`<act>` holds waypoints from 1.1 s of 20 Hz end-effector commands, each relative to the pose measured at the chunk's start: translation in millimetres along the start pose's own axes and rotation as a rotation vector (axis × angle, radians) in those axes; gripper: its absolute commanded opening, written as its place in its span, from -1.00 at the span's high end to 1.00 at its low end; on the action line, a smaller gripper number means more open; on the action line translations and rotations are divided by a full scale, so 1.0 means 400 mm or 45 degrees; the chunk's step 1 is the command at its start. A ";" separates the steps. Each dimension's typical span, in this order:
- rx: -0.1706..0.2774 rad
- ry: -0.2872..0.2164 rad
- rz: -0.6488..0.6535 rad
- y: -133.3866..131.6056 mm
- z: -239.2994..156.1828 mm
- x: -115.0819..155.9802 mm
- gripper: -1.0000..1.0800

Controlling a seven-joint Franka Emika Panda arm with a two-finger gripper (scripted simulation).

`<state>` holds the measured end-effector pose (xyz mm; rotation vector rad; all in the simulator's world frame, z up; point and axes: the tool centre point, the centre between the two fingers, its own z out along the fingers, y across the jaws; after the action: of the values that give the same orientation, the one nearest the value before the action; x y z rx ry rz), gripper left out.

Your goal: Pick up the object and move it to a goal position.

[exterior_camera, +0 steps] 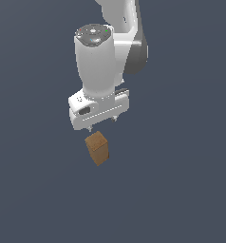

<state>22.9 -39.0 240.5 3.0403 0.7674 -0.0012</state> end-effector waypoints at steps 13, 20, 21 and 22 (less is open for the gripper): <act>0.007 0.003 -0.224 0.093 0.114 0.029 -0.92; 0.007 0.003 -0.230 0.096 0.122 0.029 -0.92; 0.007 0.003 -0.230 0.096 0.127 0.028 -0.92; 0.007 0.003 -0.231 0.096 0.133 0.029 -0.92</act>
<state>51.4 -67.8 190.5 2.9639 1.0408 0.0002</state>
